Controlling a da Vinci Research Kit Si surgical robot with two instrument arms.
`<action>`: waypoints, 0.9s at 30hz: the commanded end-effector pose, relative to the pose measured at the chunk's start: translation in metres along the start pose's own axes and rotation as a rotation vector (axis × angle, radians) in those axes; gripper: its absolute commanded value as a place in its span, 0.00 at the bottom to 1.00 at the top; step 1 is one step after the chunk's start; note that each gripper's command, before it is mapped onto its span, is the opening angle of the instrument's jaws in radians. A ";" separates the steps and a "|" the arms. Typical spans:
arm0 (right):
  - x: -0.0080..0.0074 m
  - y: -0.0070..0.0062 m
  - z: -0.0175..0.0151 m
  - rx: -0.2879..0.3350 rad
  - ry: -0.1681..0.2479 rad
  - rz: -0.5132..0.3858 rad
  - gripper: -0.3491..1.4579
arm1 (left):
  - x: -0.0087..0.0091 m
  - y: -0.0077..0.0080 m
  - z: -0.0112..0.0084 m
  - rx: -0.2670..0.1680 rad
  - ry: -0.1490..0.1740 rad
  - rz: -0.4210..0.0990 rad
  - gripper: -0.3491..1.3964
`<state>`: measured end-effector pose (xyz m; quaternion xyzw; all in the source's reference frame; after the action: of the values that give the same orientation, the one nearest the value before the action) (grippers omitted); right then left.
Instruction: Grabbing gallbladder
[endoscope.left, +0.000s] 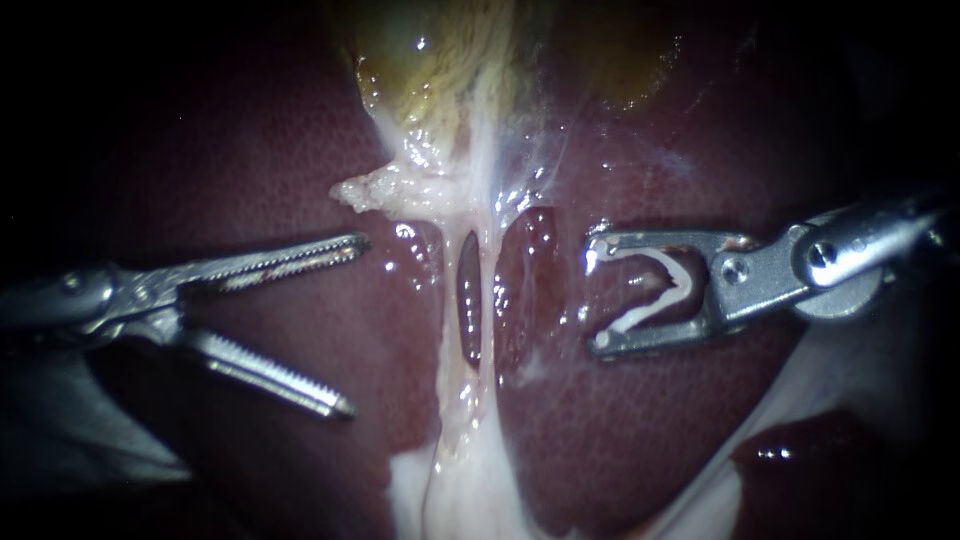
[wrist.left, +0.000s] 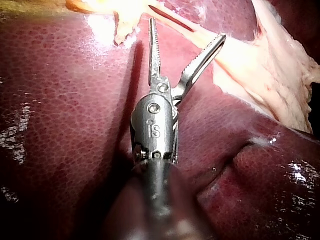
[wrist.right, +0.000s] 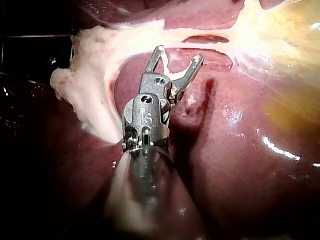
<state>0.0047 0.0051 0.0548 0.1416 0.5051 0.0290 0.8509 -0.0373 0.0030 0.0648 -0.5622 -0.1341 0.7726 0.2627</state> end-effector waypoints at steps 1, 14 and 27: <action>0.0001 0.0000 0.0000 0.000 0.000 0.000 0.47 | 0.0002 -0.0001 -0.0001 0.001 0.000 -0.001 0.75; 0.0001 0.0000 -0.0001 0.000 0.000 0.000 0.47 | 0.0032 -0.0060 -0.0011 0.123 -0.006 -0.104 0.64; 0.0001 0.0000 0.0000 0.000 0.000 0.000 0.47 | 0.0011 -0.0086 0.0009 0.162 -0.082 -0.208 0.42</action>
<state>0.0047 0.0051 0.0547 0.1417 0.5054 0.0289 0.8507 -0.0361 0.0108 0.0686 -0.4874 -0.1412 0.7719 0.3829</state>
